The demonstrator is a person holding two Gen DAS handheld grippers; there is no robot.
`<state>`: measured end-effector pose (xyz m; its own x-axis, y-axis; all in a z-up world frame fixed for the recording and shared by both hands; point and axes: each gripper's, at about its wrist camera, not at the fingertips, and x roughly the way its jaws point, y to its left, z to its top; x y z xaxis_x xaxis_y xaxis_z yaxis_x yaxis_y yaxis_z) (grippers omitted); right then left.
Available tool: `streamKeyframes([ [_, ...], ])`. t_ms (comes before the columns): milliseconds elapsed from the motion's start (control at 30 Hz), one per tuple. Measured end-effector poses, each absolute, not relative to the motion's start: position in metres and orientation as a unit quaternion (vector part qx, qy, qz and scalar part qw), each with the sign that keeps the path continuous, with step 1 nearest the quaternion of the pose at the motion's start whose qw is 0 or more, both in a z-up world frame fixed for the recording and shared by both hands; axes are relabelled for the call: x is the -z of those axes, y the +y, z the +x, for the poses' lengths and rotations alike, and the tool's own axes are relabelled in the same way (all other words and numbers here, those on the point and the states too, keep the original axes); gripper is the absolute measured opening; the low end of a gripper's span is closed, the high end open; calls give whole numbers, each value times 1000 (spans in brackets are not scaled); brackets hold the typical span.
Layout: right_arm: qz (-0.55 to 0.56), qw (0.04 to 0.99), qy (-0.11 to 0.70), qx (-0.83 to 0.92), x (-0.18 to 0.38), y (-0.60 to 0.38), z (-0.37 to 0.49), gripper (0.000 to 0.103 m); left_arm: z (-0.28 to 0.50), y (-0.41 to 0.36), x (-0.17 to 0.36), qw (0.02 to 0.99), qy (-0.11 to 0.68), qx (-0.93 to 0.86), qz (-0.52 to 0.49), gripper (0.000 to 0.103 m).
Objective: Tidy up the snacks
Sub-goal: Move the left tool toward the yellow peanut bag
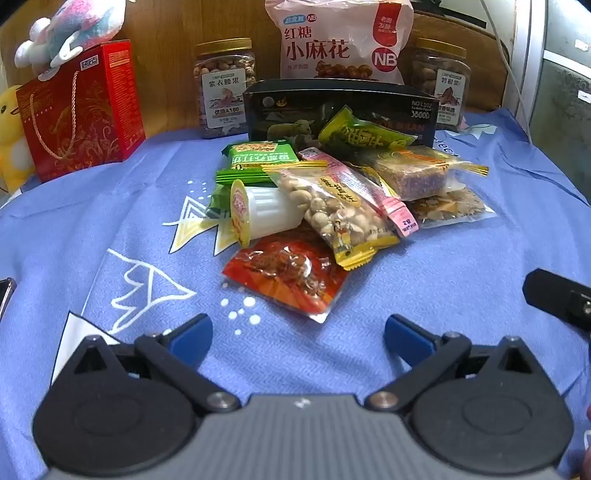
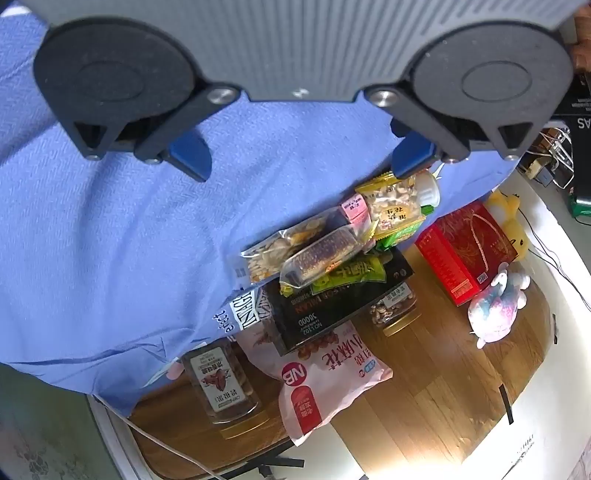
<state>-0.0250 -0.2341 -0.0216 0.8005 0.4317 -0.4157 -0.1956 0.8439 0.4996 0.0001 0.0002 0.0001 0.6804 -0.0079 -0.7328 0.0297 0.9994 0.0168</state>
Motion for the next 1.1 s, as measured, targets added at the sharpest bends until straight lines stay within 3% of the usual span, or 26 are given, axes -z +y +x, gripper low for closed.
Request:
streamKeyframes([
  [467,146,931,283,-181,16,-215,-19,103,-17,34,-7,926,357,120,-20,103],
  [700,77,926,286,-233,5,-184,-4,77,-7,73,-25,927,343,131,-78,101],
  [833,54,916,297,-265,0,-161,12,76,0,92,-35,924,334,144,-118,93],
  [1067,-22,913,293,-283,-3,-117,49,75,2,107,-38,924,329,136,-139,88],
  [1100,-30,912,299,-281,-1,-115,52,69,2,108,-38,923,329,138,-141,86],
])
